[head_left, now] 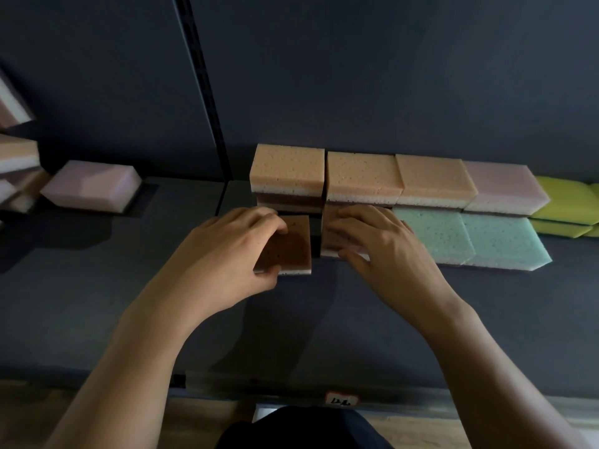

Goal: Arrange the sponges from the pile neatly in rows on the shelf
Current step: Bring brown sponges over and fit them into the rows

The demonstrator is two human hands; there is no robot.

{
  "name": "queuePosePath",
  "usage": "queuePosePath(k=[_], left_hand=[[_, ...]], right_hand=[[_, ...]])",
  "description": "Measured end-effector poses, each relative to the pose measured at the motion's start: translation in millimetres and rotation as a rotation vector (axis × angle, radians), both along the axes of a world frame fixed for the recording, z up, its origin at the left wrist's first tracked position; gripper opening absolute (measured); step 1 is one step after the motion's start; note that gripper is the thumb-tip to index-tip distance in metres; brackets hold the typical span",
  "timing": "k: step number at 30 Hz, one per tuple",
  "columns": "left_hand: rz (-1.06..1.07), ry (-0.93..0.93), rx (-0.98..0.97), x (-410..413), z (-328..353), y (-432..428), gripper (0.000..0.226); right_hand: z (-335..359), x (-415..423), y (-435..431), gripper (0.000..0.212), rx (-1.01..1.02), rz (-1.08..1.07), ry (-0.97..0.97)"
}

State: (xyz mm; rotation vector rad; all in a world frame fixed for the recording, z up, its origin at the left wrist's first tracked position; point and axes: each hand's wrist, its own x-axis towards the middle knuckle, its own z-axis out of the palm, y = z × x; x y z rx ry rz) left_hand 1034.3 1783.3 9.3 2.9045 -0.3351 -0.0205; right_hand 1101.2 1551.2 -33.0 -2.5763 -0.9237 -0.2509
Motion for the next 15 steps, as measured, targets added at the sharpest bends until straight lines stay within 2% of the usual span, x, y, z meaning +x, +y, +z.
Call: queuePosePath(k=[8,15], left_hand=[[-0.004,0.007,-0.008,6,-11,-4,0.063],[-0.043,-0.124,0.033,2,-13,-10,0.057]], right_hand=[[0,1,-1,0.041,-0.011,0.002,0.002],[0,0,0,0.044,-0.022,-0.009,-0.01]])
